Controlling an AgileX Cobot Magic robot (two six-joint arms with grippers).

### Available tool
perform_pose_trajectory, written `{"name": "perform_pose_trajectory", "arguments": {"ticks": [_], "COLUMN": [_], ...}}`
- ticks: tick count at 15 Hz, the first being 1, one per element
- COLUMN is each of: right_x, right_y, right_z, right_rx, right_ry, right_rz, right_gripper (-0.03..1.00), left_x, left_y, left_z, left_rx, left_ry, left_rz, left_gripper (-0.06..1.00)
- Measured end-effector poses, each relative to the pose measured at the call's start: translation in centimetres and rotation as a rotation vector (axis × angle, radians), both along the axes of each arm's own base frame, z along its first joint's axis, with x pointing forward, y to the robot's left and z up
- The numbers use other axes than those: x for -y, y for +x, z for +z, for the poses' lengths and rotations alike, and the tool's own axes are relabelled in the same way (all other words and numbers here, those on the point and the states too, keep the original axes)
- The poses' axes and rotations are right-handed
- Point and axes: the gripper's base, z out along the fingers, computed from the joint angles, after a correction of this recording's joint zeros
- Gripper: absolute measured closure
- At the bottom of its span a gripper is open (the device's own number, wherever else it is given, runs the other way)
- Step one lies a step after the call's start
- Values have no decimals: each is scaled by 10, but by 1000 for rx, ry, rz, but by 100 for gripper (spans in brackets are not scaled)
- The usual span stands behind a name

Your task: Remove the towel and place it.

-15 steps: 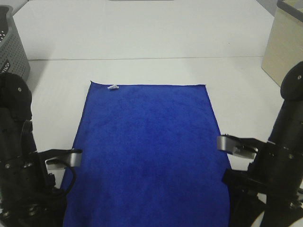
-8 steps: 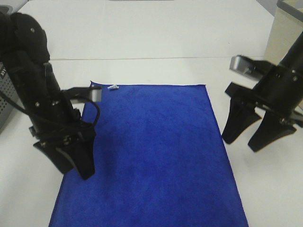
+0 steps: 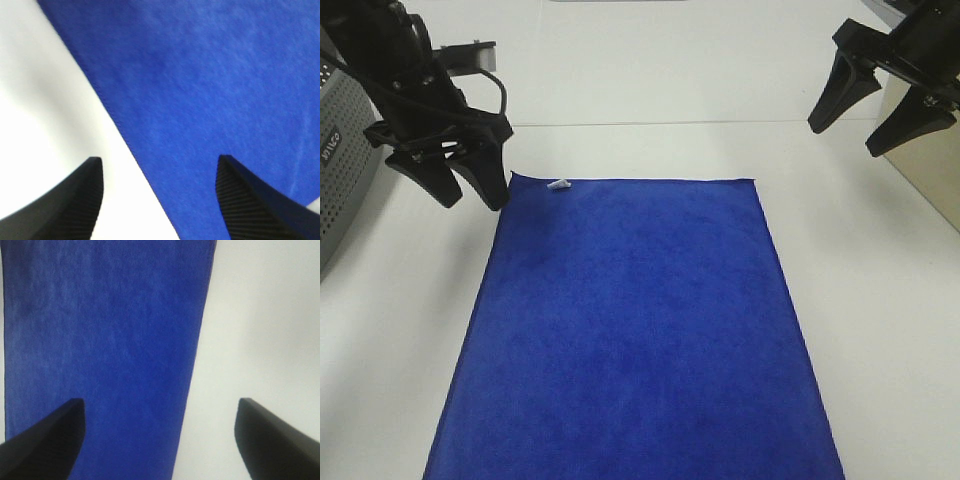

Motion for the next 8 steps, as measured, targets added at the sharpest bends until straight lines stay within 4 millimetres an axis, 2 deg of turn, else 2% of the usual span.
{"name": "perform_pose_trajectory", "arguments": {"ticks": [4,8], "right_x": [2,1], "right_y": [40,72], "right_z": [-29,-69], "right_rx": [-1,-17], "right_ry": [-3,28], "right_rz": [1,3], "right_gripper": [12,12], "left_x": [-42,-68], "left_y": [41,68], "left_z": [-24,-57], "left_rx": [33,34], "left_ry": [-10,-78], "left_rz": [127,208], "left_gripper": [33,33]}}
